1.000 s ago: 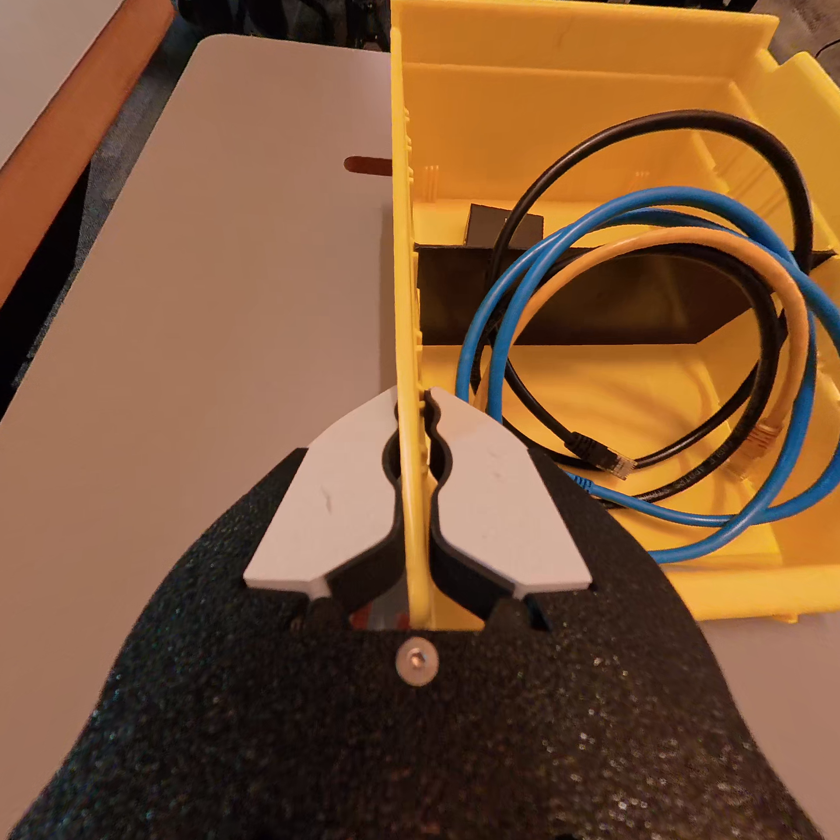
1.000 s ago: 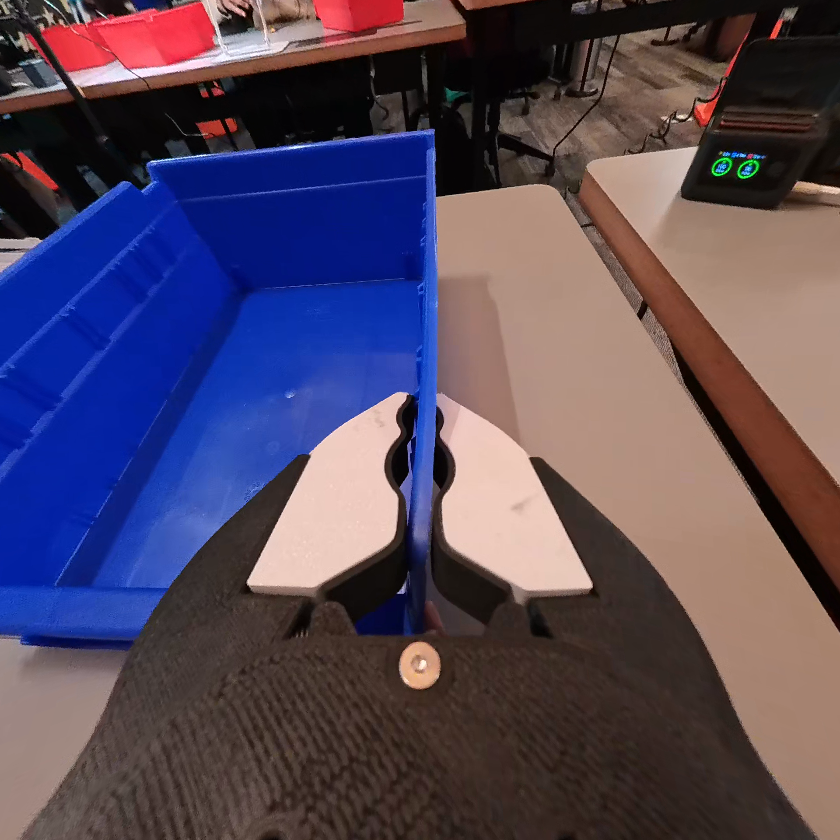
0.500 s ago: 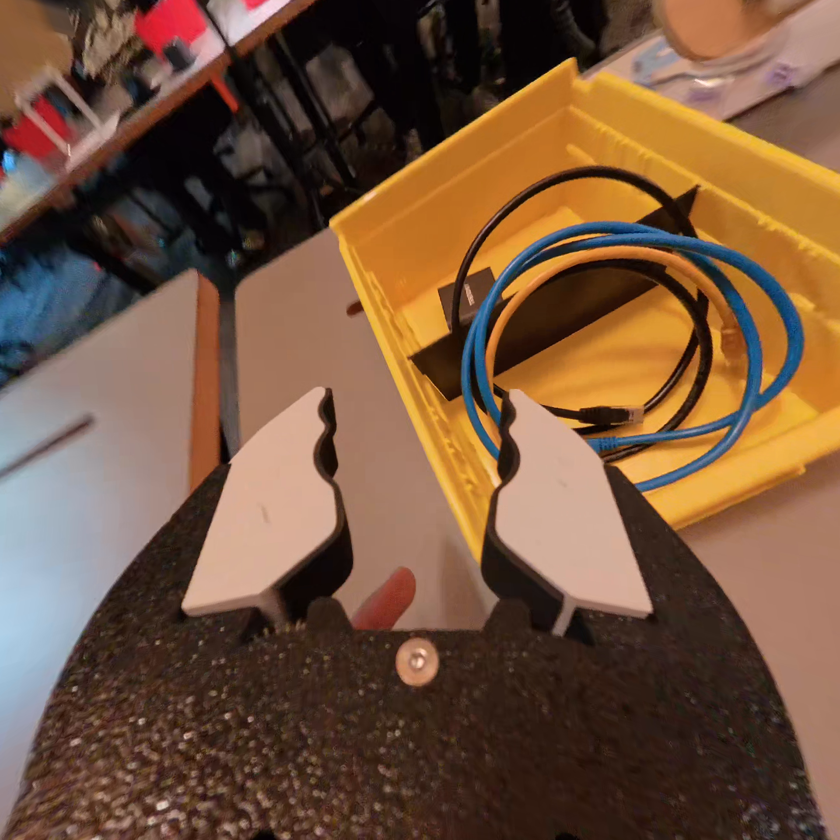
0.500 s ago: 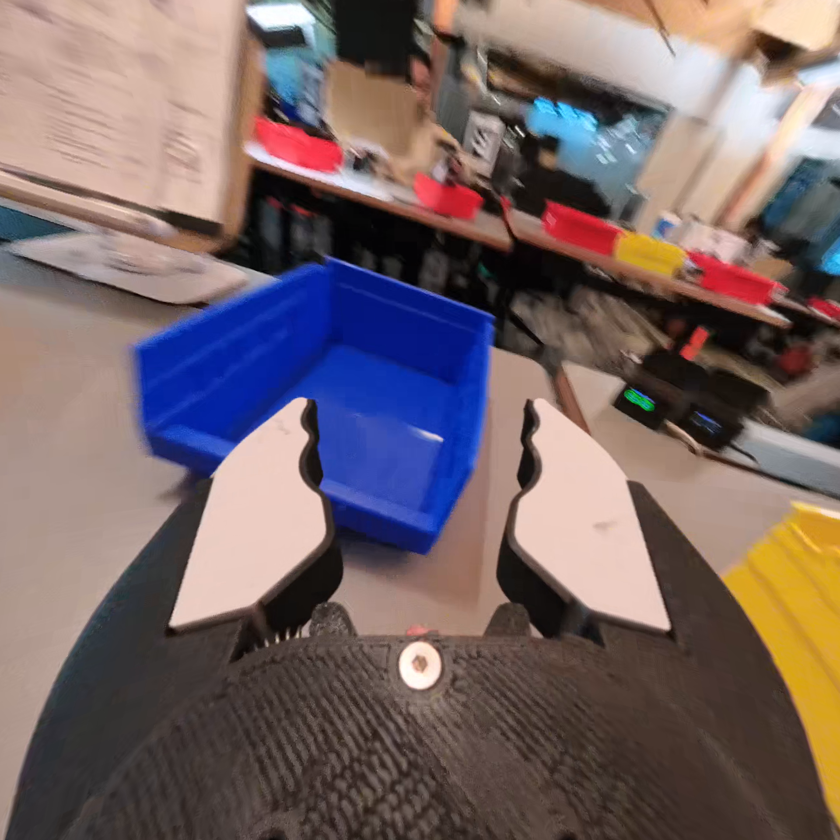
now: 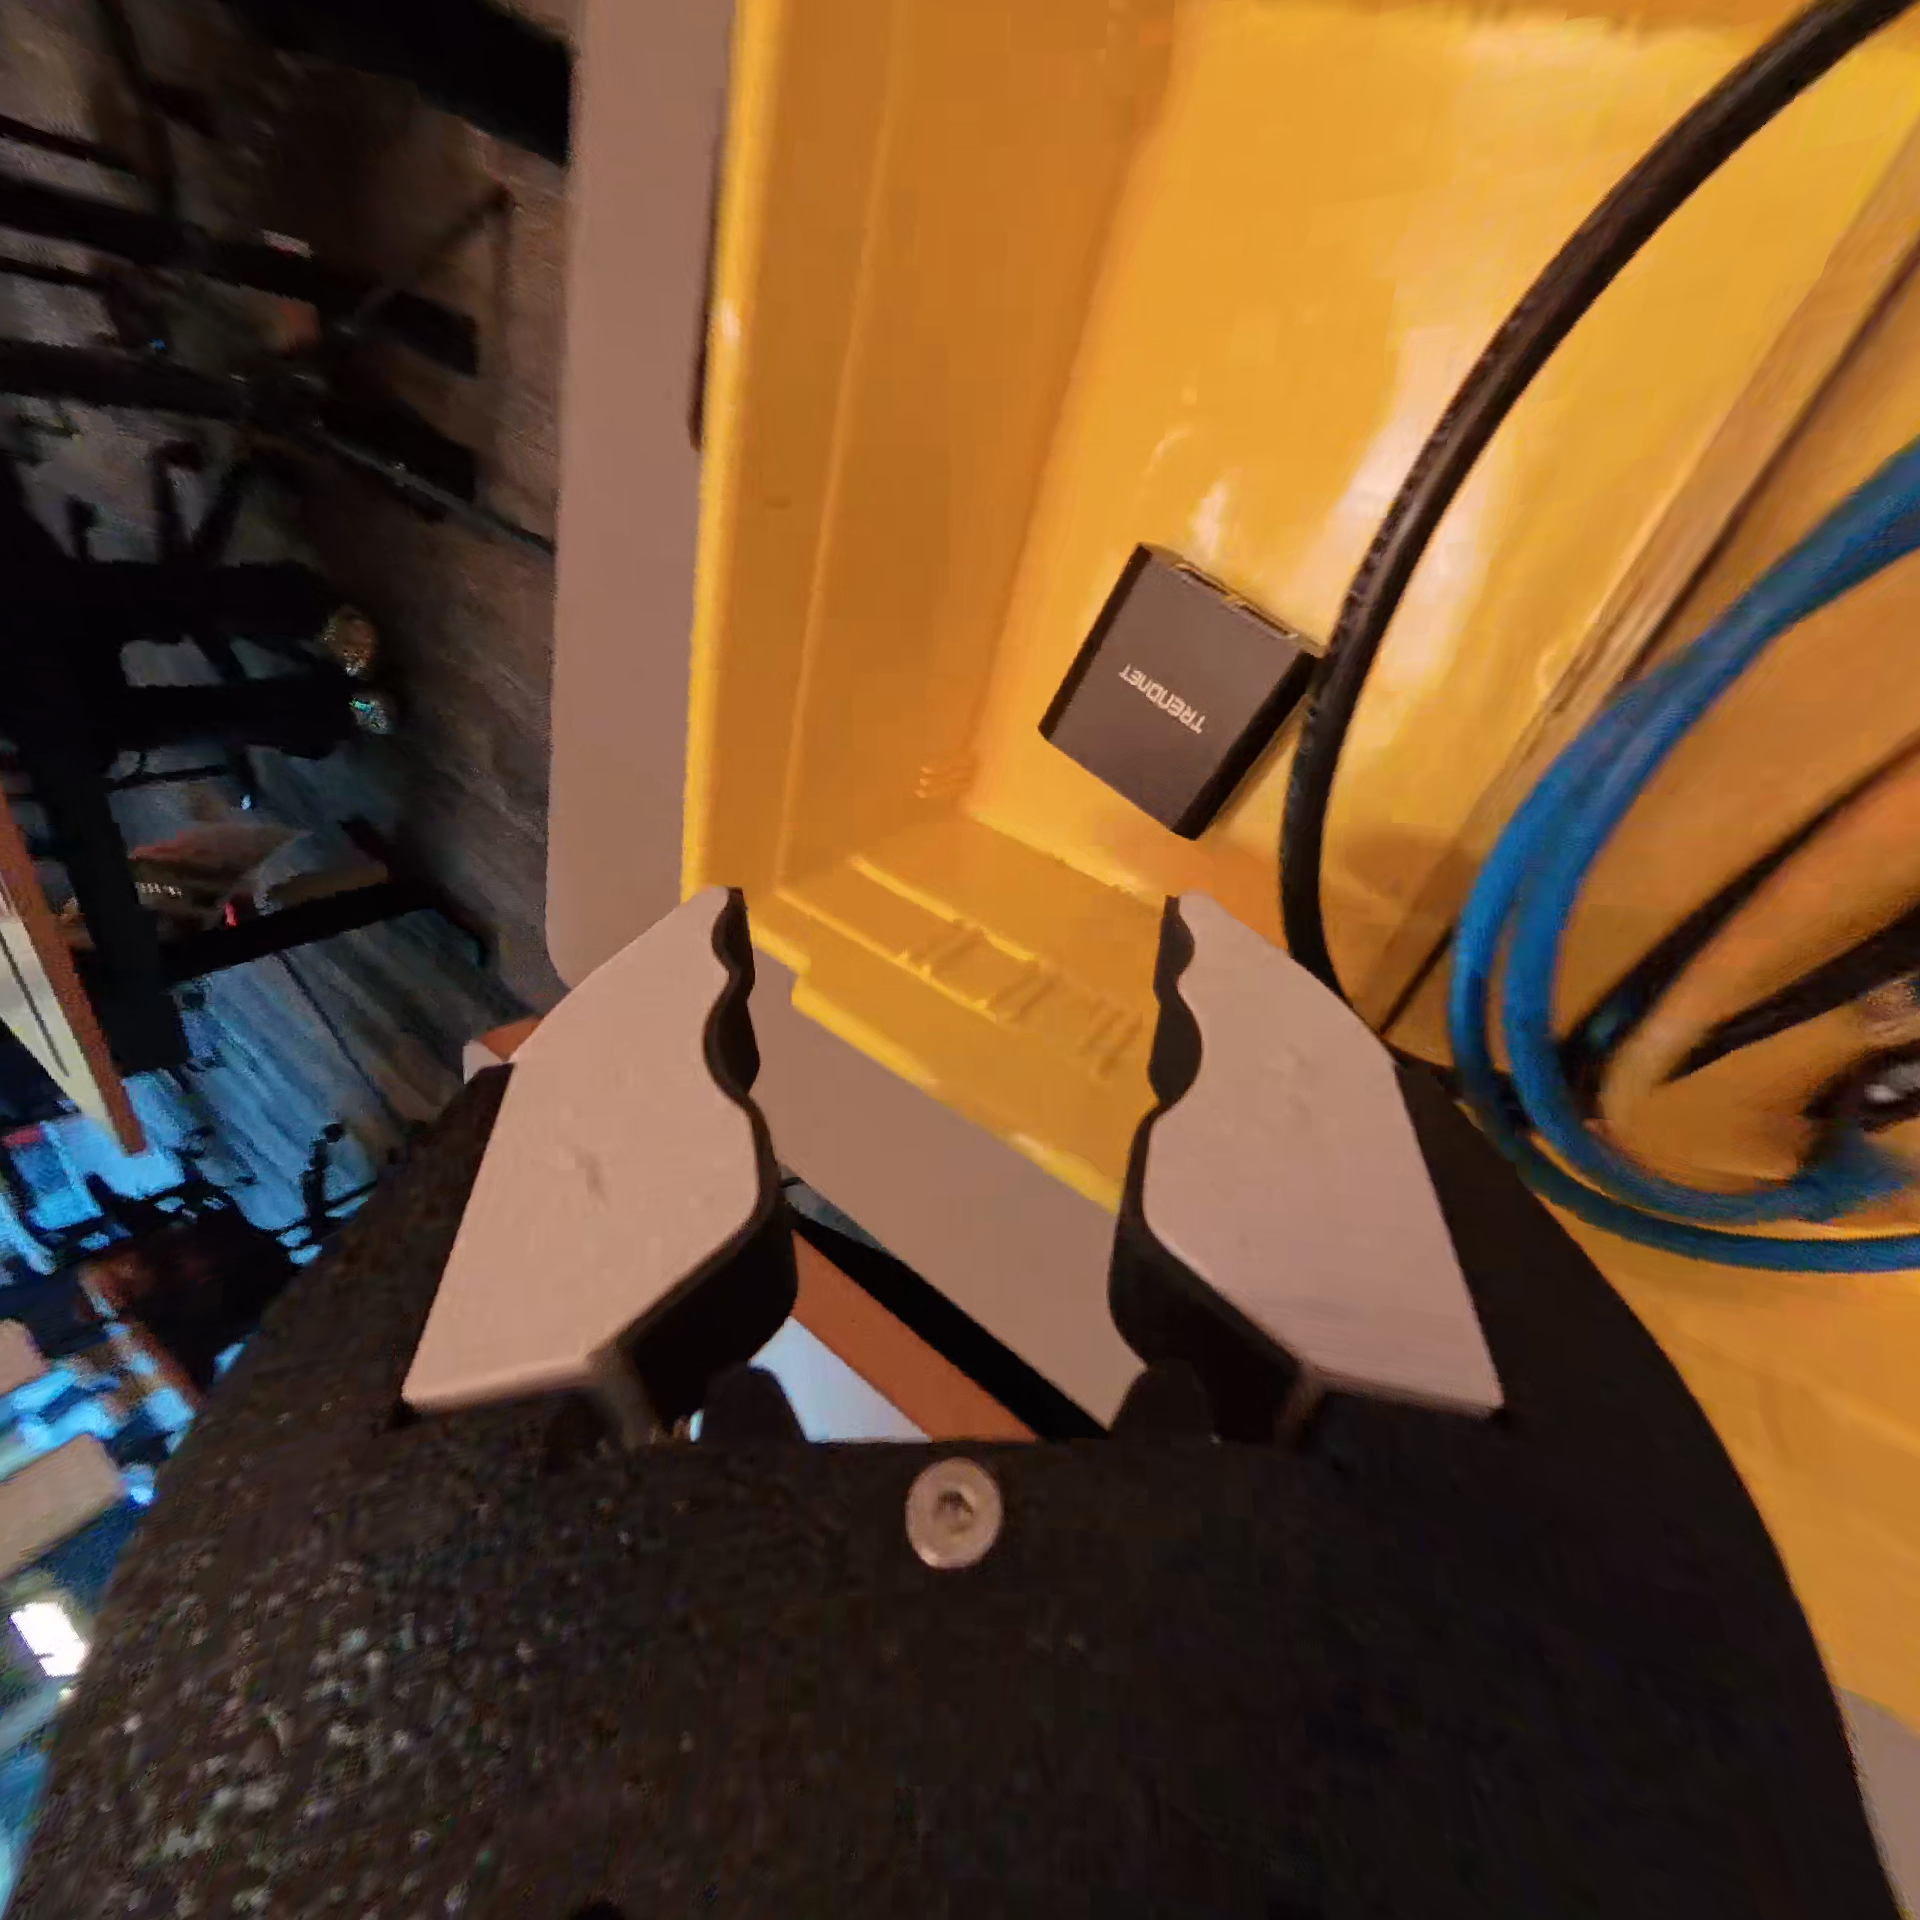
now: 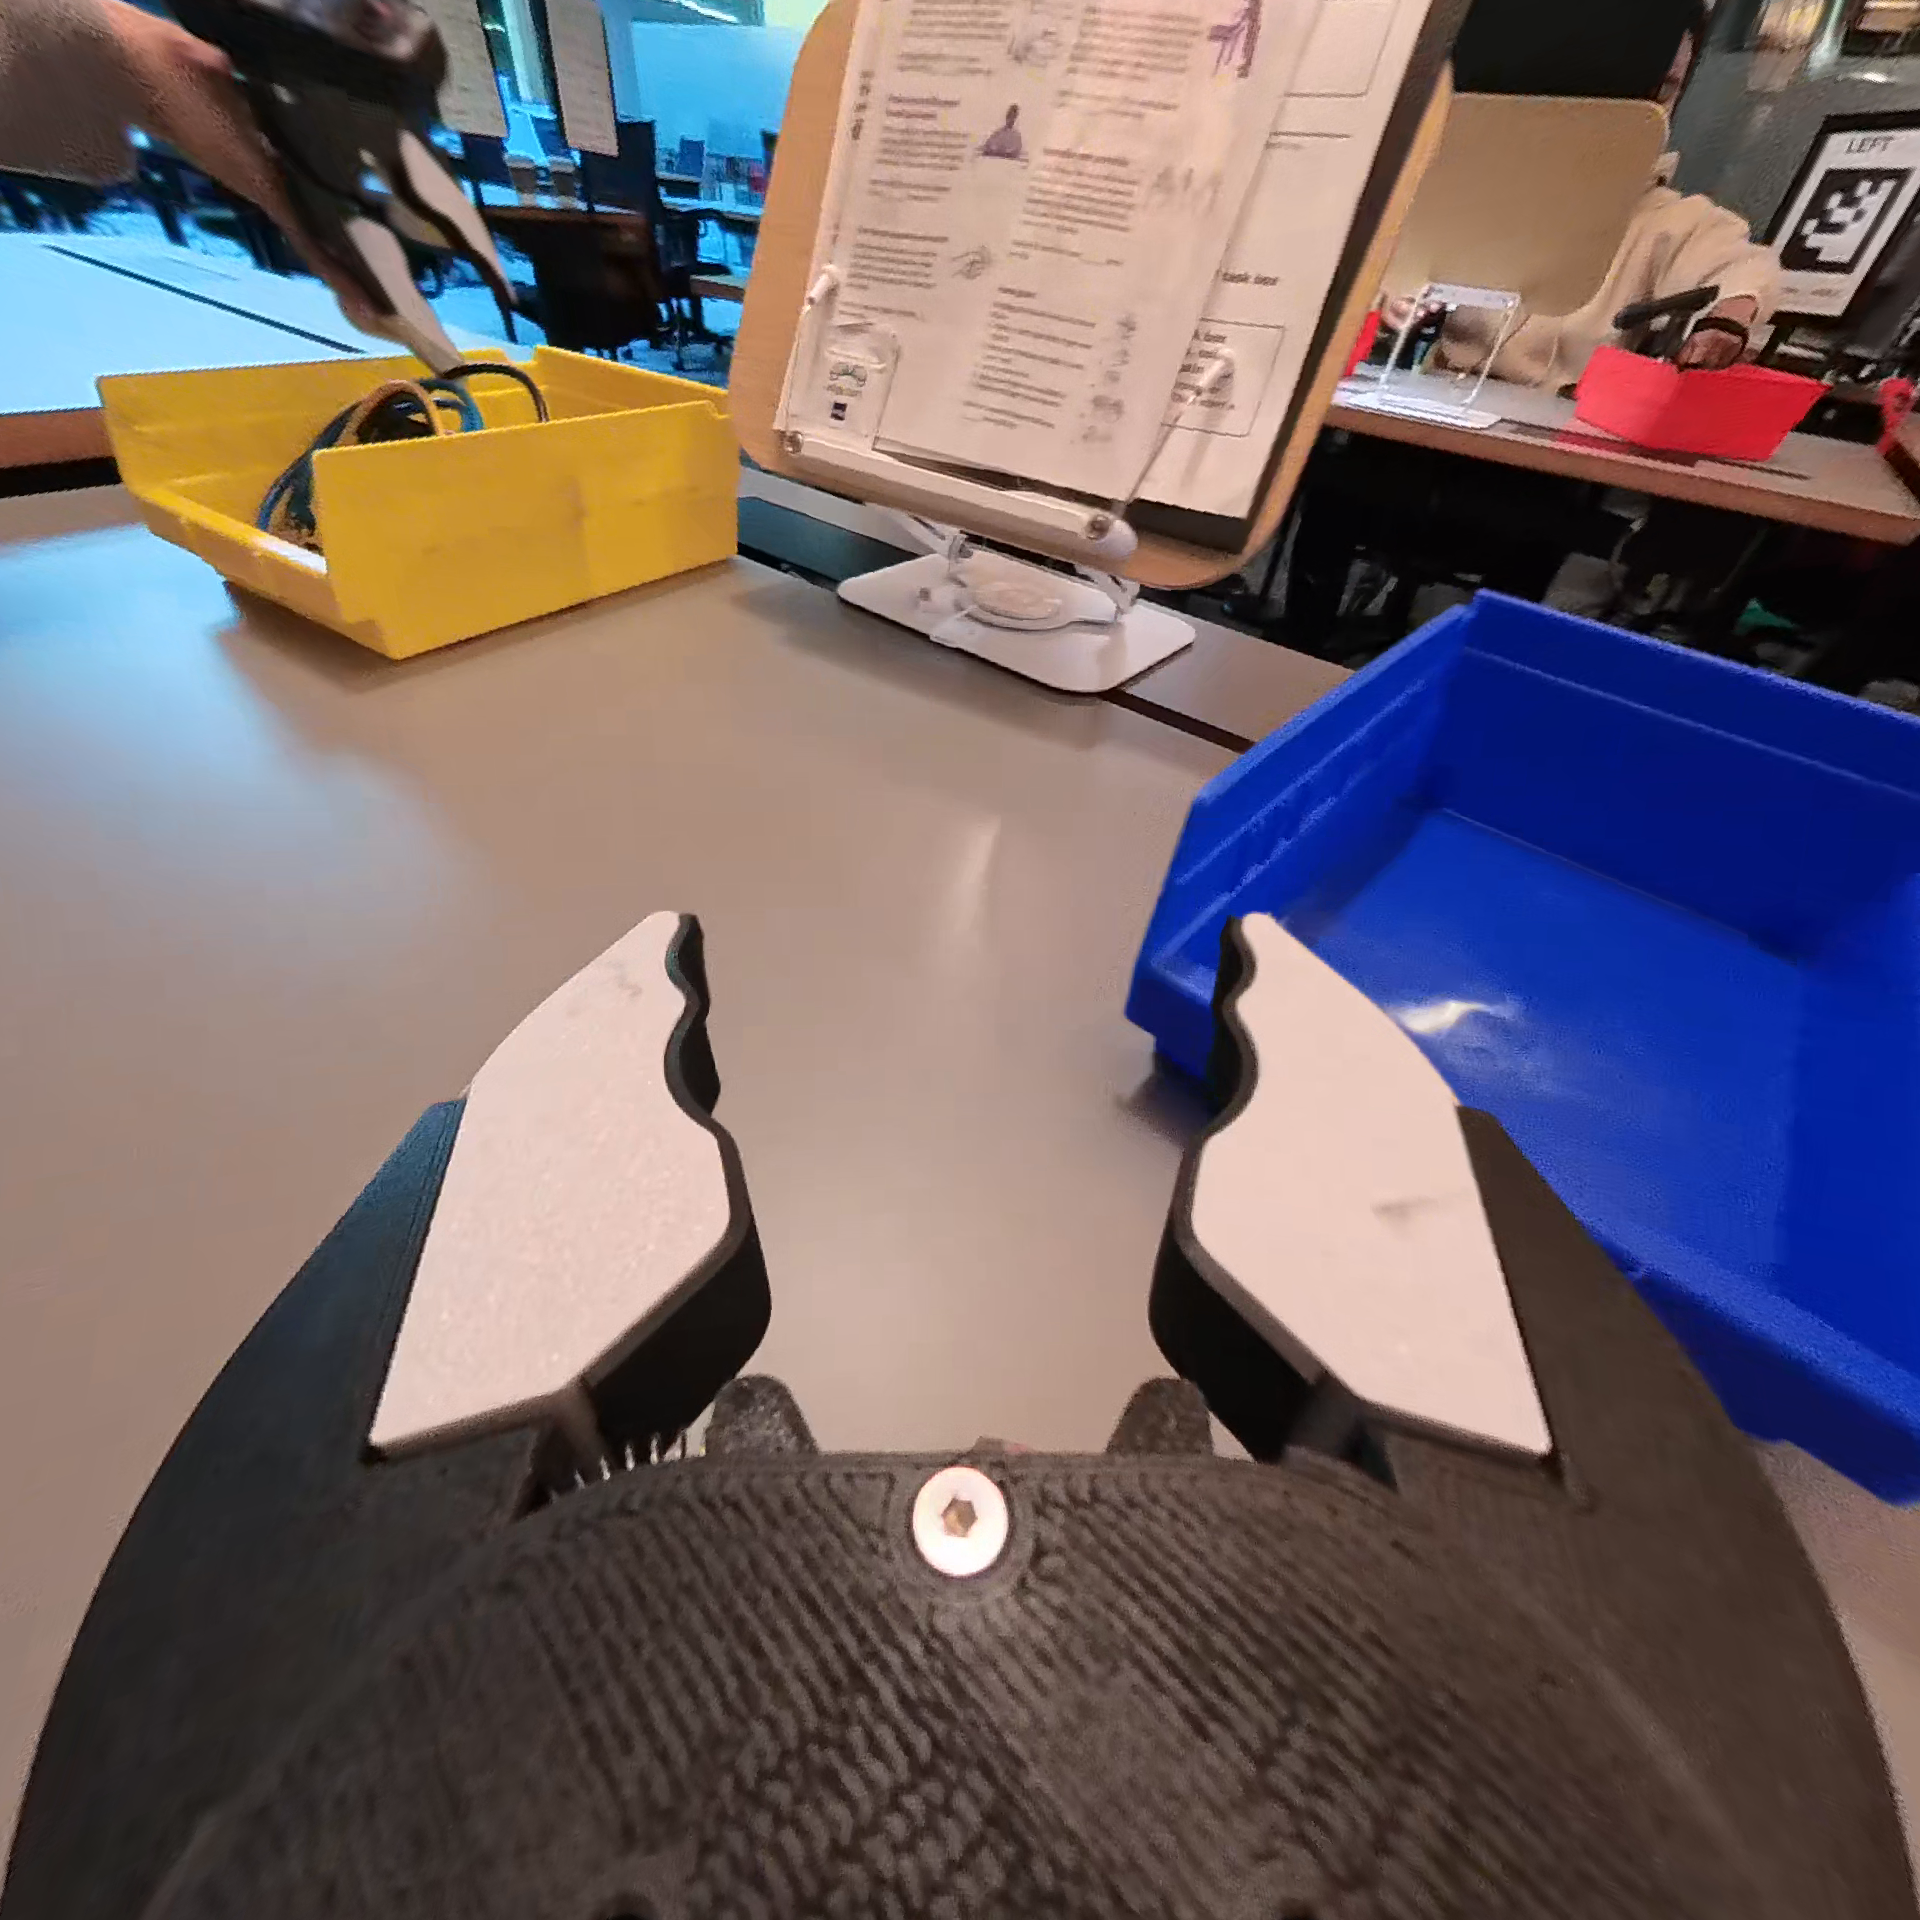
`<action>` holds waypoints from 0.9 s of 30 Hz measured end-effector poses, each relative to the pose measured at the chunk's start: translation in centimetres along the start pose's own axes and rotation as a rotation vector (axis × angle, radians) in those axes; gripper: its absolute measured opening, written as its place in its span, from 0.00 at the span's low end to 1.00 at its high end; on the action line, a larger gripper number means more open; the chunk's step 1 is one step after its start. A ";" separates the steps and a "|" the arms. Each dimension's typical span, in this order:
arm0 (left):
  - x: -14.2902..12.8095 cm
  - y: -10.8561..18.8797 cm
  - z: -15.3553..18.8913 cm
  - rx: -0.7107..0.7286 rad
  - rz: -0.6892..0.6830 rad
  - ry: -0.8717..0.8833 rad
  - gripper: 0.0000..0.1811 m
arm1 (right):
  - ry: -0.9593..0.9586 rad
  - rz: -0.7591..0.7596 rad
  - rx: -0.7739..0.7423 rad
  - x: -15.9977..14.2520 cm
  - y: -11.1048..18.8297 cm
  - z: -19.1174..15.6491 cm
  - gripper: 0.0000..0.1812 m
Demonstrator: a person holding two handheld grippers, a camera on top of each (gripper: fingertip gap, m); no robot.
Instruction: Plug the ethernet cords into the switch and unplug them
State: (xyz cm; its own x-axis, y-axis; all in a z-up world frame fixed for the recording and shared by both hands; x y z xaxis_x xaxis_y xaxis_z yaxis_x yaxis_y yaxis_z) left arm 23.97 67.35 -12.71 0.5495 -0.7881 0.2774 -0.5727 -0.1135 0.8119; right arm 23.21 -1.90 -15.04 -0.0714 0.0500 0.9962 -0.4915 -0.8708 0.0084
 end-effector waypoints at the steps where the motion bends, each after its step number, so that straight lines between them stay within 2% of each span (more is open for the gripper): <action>1: 0.3 -1.1 -0.1 -0.031 -0.024 -0.052 0.40 | 0.000 -0.008 0.005 -0.2 -0.2 -0.4 0.51; 4: 1.5 -3.9 0.4 -0.167 -0.071 -0.115 0.37 | -0.004 -0.033 0.012 -0.7 -0.6 -1.1 0.50; 6: 2.2 -5.3 1.0 -0.267 -0.096 -0.140 0.31 | 0.005 -0.075 -0.027 -1.4 -0.8 -1.0 0.49; 11: 2.2 -6.5 2.3 -0.490 -0.239 -0.202 0.37 | -0.018 -0.105 0.002 -1.9 -1.9 -0.9 0.49; 15: 2.3 -7.4 2.1 -0.487 -0.274 -0.236 0.46 | -0.031 -0.103 0.003 -2.2 -2.6 -0.6 0.49; 17: 2.2 -7.6 2.2 -0.527 -0.274 -0.233 0.44 | -0.042 -0.093 0.012 -2.2 -3.0 -0.6 0.49; 19: 1.7 -8.3 1.0 -0.412 -0.312 -0.278 0.41 | -0.040 -0.097 0.023 -2.4 -3.1 -0.7 0.49; 20: 1.4 -8.5 0.7 -0.390 -0.340 -0.291 0.33 | -0.032 -0.107 0.027 -2.5 -3.1 -0.7 0.49; 21: 1.4 -8.7 0.8 -0.401 -0.339 -0.276 0.32 | -0.022 -0.117 0.026 -2.5 -3.0 -0.7 0.49; 23: 1.5 -8.6 1.4 -0.455 -0.349 -0.270 0.24 | 0.001 -0.131 0.020 -2.5 -2.7 -0.6 0.49; 25: 1.7 -8.5 1.6 -0.447 -0.356 -0.301 0.27 | -0.010 -0.125 0.011 -2.5 -2.4 -0.5 0.49; 27: 1.8 -7.8 2.3 -0.559 -0.396 -0.264 0.31 | -0.032 -0.115 0.014 -2.4 -2.2 -0.5 0.49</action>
Point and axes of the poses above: each gripper's, where its closed fingertips meet, y back along the fingers, x out of its top, z = x × y across the jaws, the point moved 7 cm from there along y, back along the fingers, and after that the axes turned 10 degrees about z, right-handed, at the moved point
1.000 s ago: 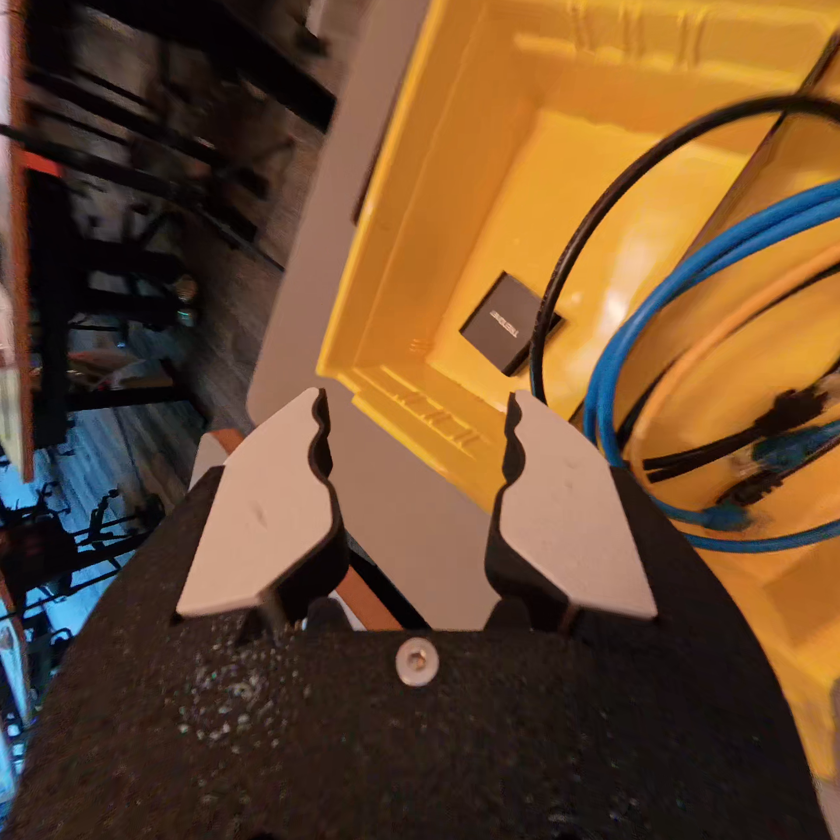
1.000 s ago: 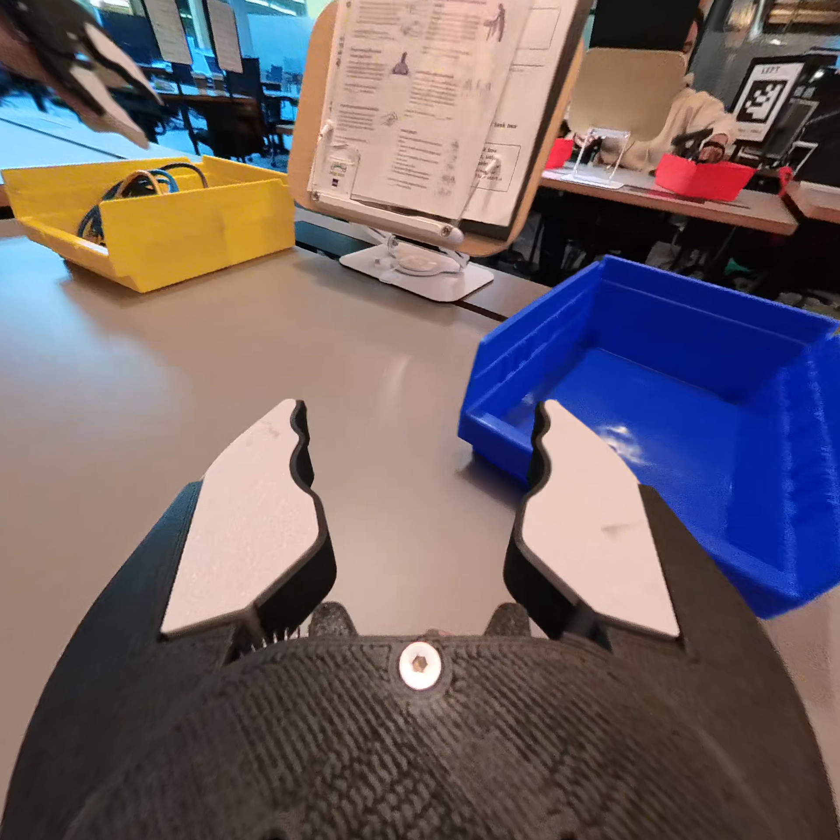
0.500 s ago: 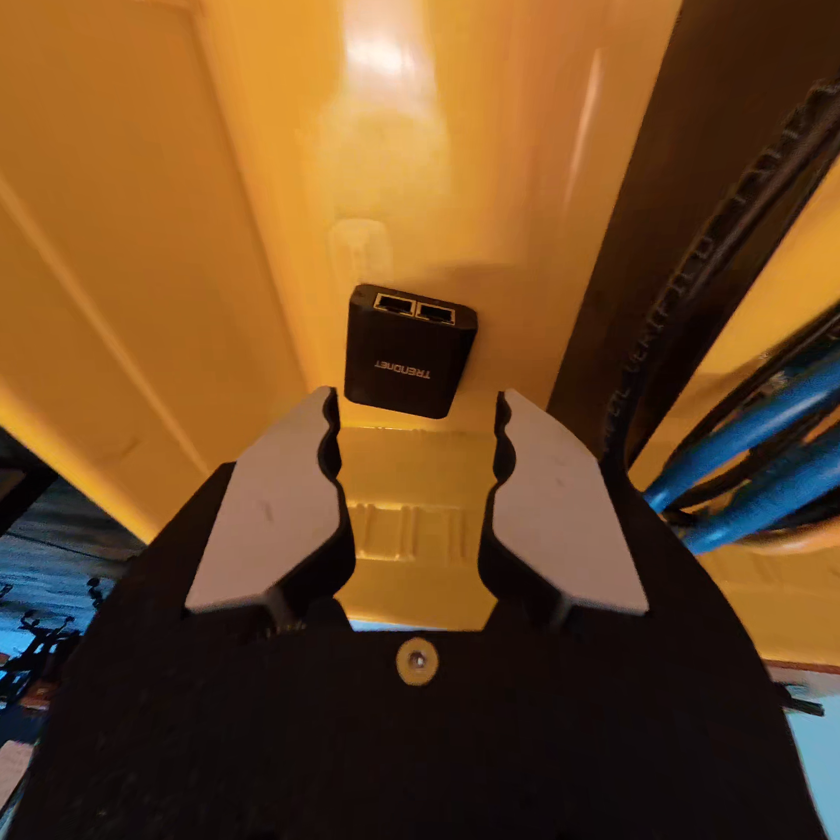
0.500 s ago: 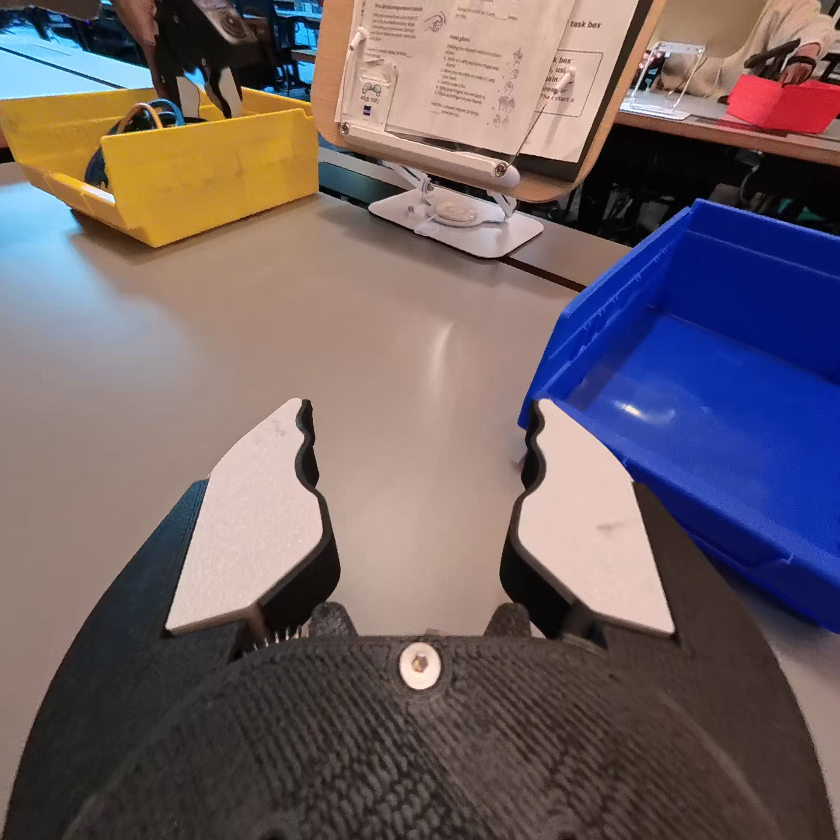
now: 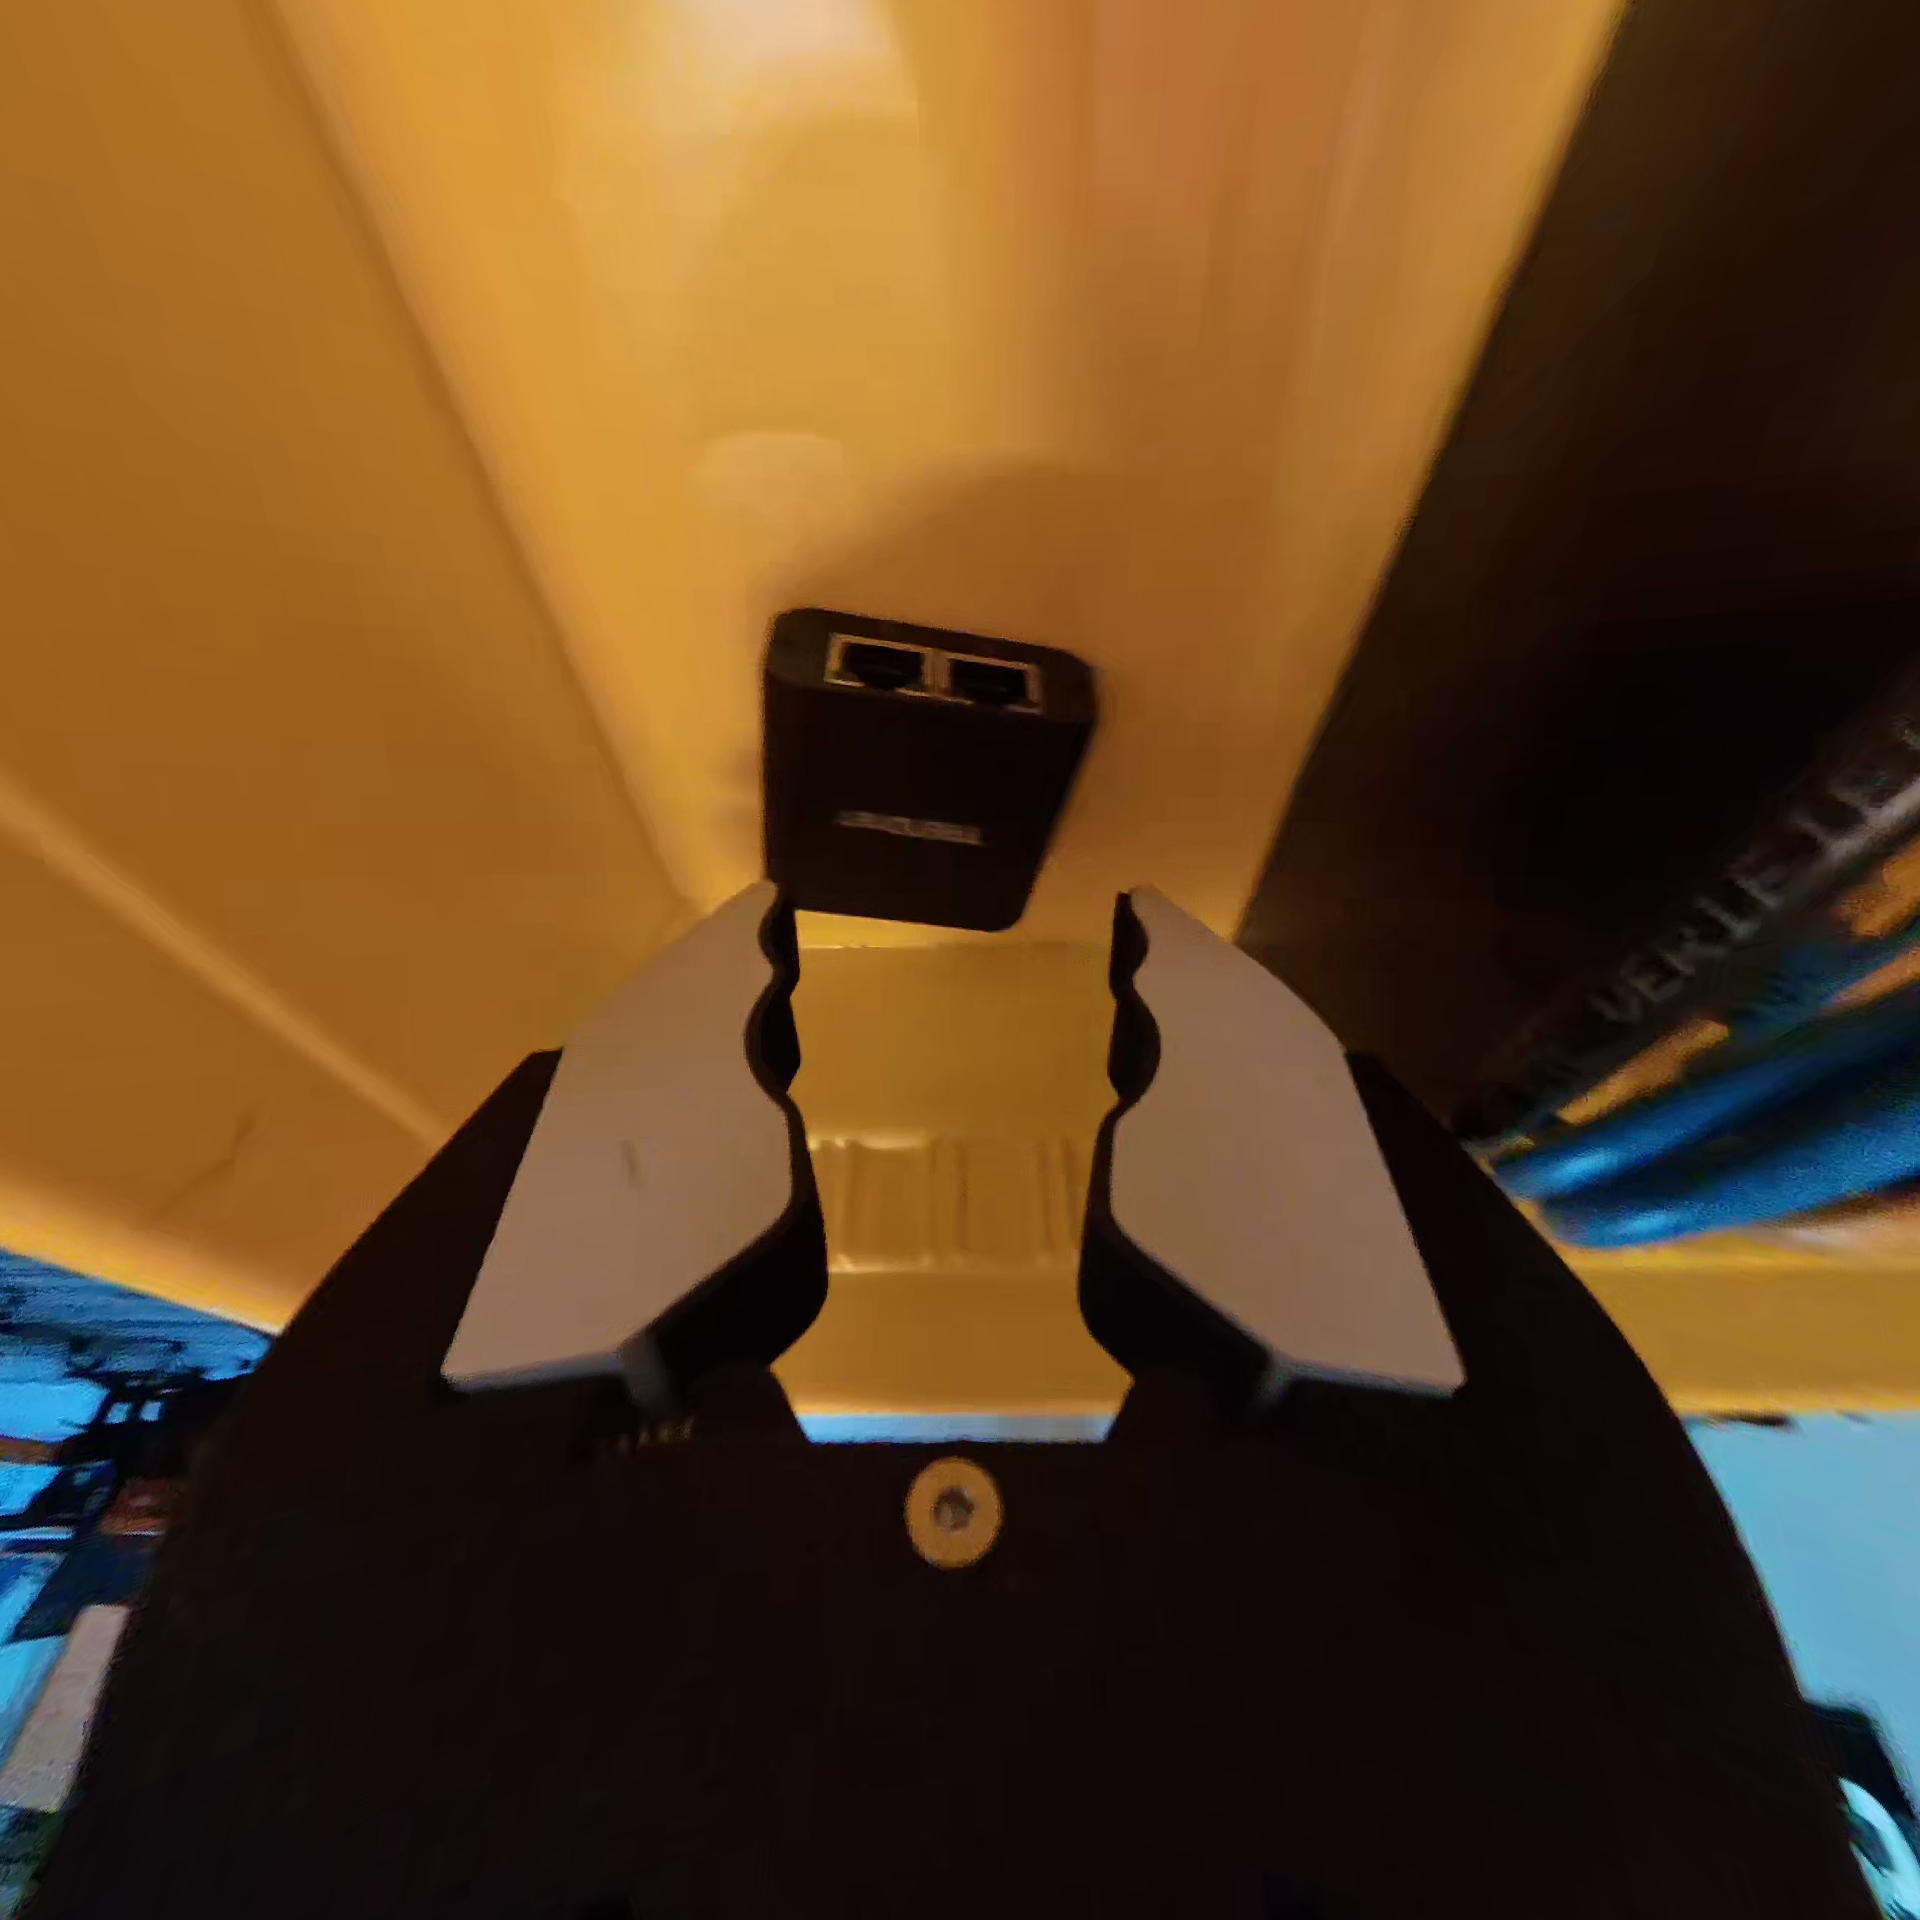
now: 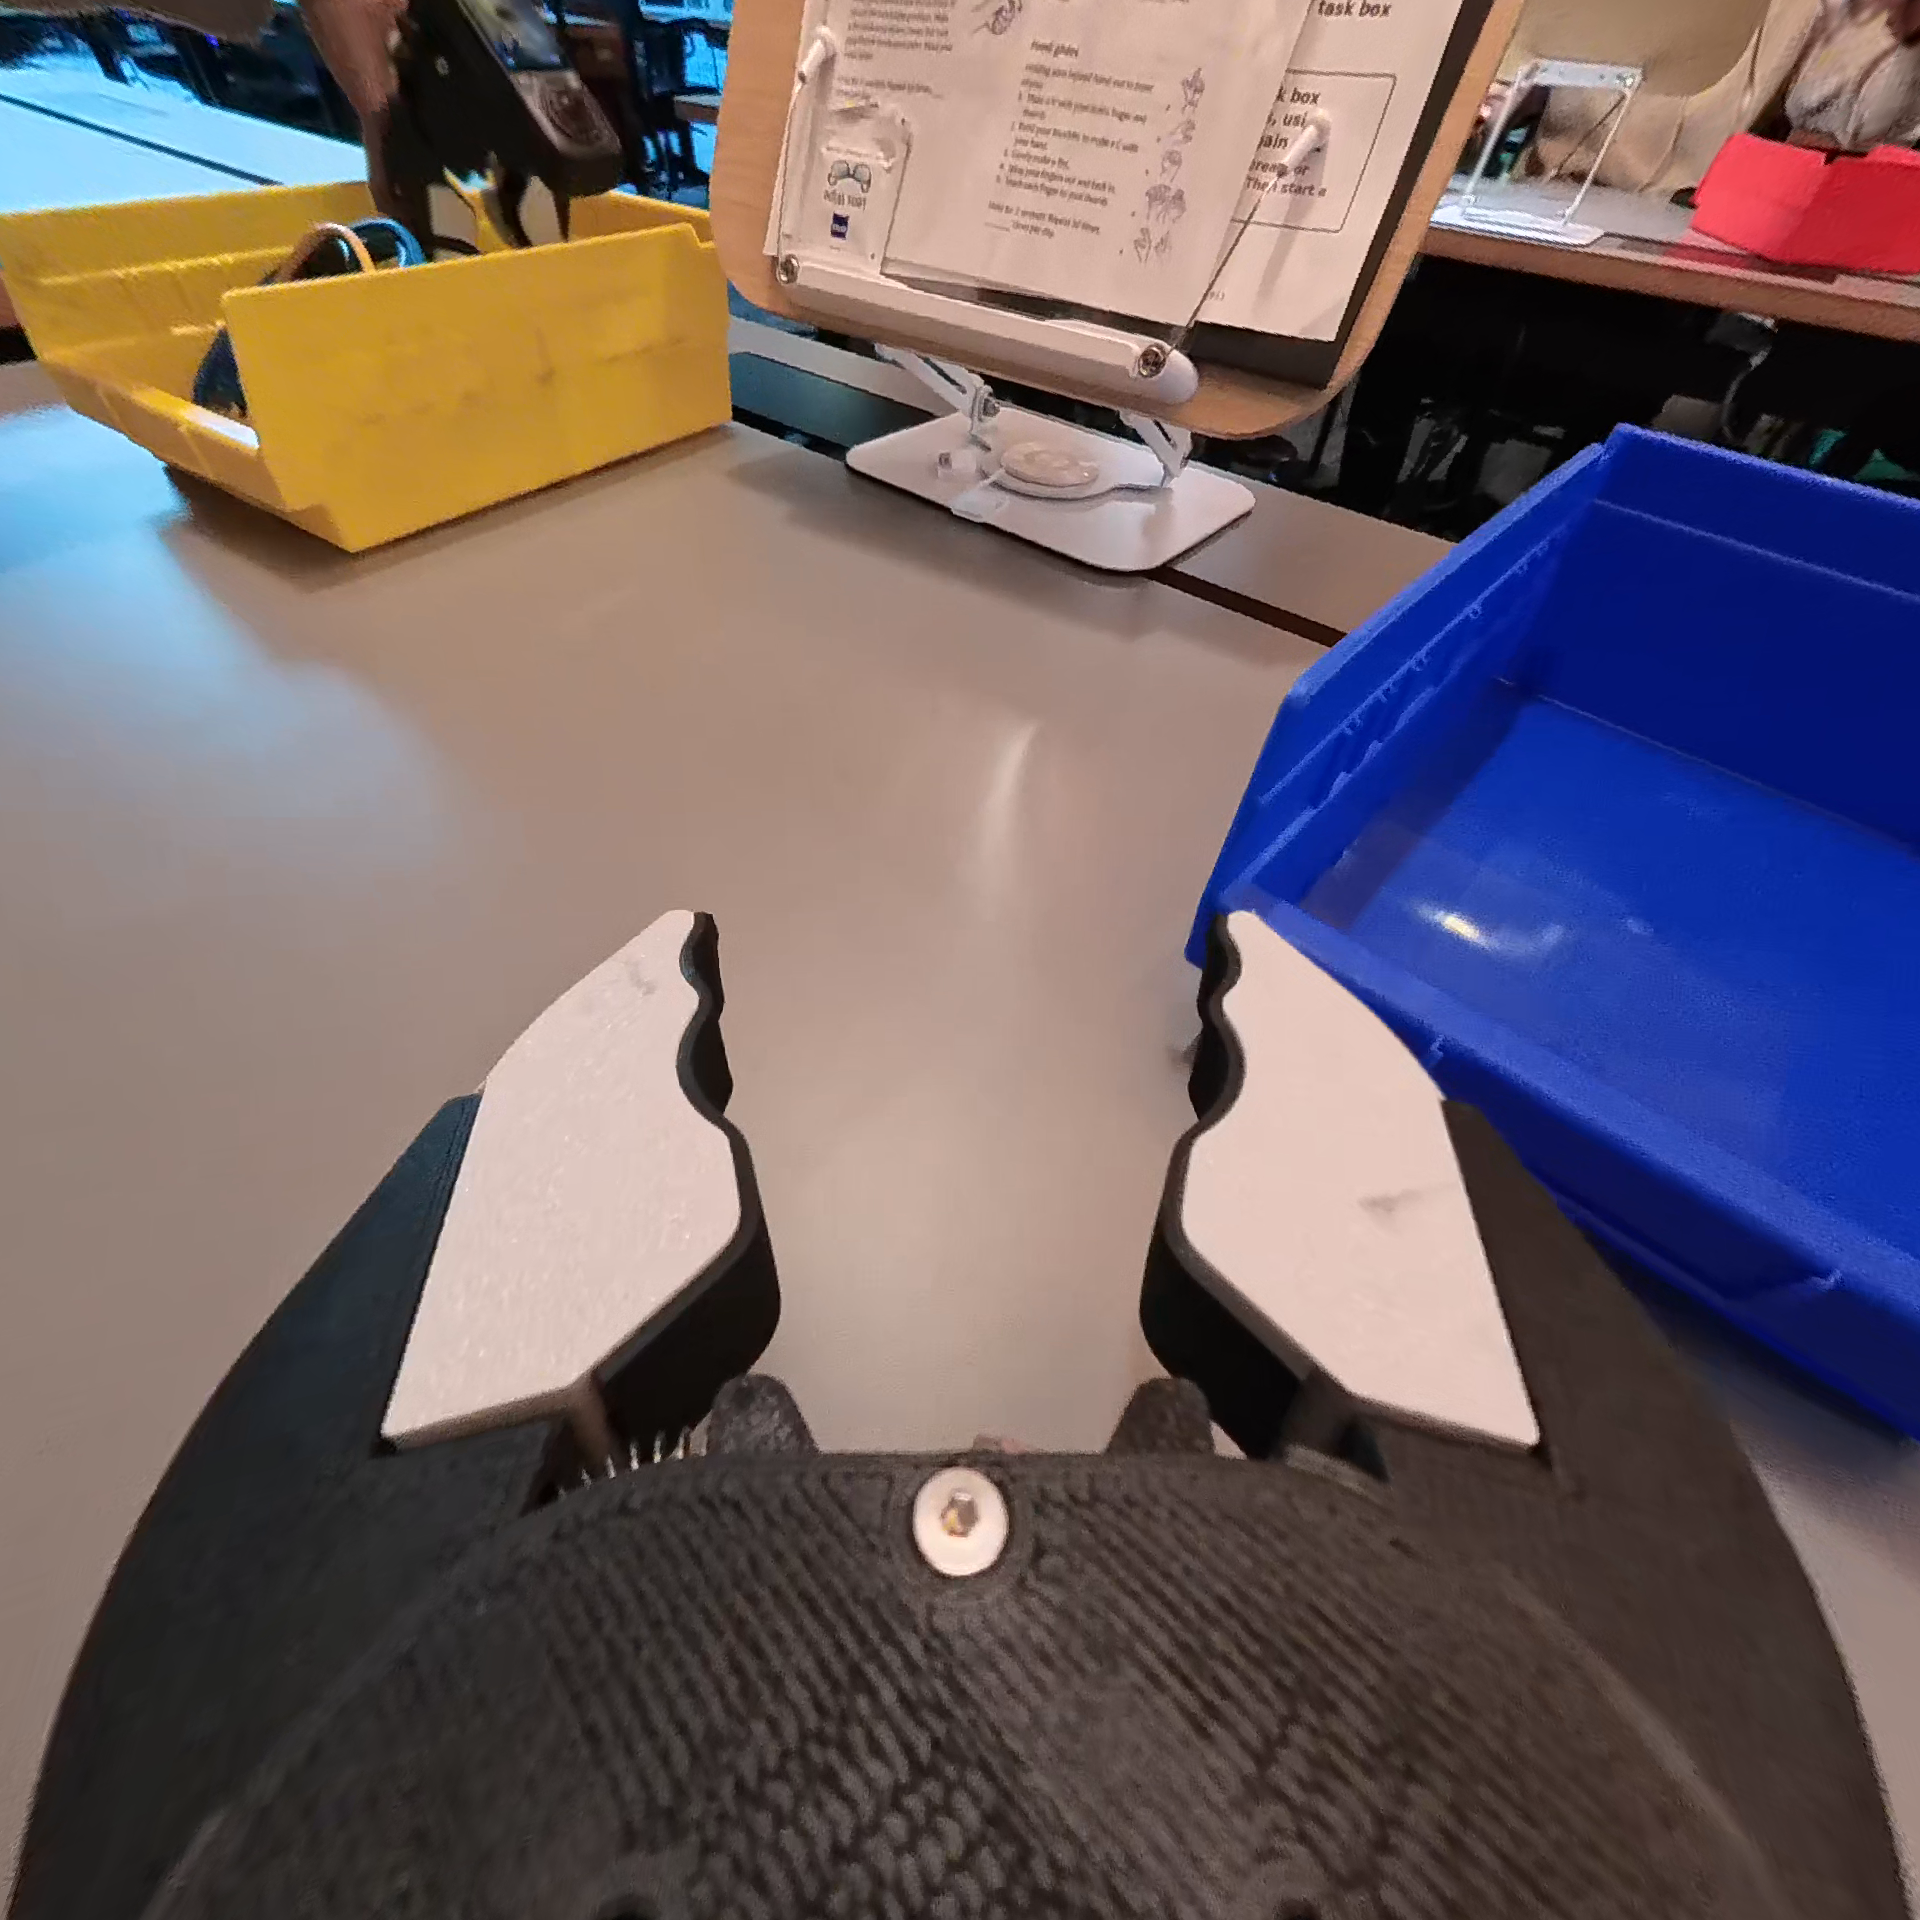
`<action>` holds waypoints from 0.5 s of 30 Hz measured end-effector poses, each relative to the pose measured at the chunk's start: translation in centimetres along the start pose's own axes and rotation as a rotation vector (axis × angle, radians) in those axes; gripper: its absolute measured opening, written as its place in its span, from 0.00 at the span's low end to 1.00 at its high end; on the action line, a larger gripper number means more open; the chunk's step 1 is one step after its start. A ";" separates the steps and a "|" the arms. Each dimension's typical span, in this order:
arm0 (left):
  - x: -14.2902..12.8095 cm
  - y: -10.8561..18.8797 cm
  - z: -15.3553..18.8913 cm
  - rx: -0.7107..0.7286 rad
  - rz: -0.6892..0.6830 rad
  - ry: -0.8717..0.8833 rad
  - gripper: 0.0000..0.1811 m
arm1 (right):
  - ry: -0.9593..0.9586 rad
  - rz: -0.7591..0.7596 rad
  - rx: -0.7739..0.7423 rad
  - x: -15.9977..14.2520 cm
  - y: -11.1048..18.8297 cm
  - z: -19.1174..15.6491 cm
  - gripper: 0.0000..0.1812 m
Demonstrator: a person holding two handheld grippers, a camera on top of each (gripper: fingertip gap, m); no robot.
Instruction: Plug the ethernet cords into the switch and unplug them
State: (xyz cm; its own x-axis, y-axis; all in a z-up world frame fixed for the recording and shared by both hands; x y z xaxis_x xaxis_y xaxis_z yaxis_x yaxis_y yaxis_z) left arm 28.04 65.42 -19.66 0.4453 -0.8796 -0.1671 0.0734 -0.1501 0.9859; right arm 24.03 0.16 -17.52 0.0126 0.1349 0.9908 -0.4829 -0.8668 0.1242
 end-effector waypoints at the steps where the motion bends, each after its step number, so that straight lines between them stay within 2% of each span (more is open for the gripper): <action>1: 0.2 0.2 0.0 0.002 -0.016 0.021 0.33 | -0.001 -0.001 -0.007 0.0 0.1 0.1 0.49; 4: 0.6 -0.1 -0.4 0.099 -0.050 -0.031 0.39 | 0.004 -0.006 -0.007 -0.1 0.3 0.2 0.49; 12: 1.0 -2.4 -0.3 0.051 0.033 -0.004 0.35 | 0.021 -0.030 -0.026 -0.1 0.6 0.1 0.48; 15: 0.8 -1.7 -0.4 0.164 0.079 -0.002 0.34 | -0.015 0.003 -0.032 0.4 0.5 0.3 0.47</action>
State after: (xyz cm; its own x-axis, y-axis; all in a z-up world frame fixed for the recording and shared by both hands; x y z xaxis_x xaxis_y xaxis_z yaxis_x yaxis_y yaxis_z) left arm 28.69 65.13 -21.45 0.4420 -0.8926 -0.0891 -0.1083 -0.1517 0.9825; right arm 24.04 -0.30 -17.02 0.0247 0.1251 0.9918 -0.5111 -0.8511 0.1200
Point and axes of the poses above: each gripper's, where its closed fingertips meet, y back along the fingers, x out of its top, z = x × y across the jaws, the point moved 7 cm from there along y, back along the fingers, and after that the axes turned 10 degrees about z, right-handed, at the moved point
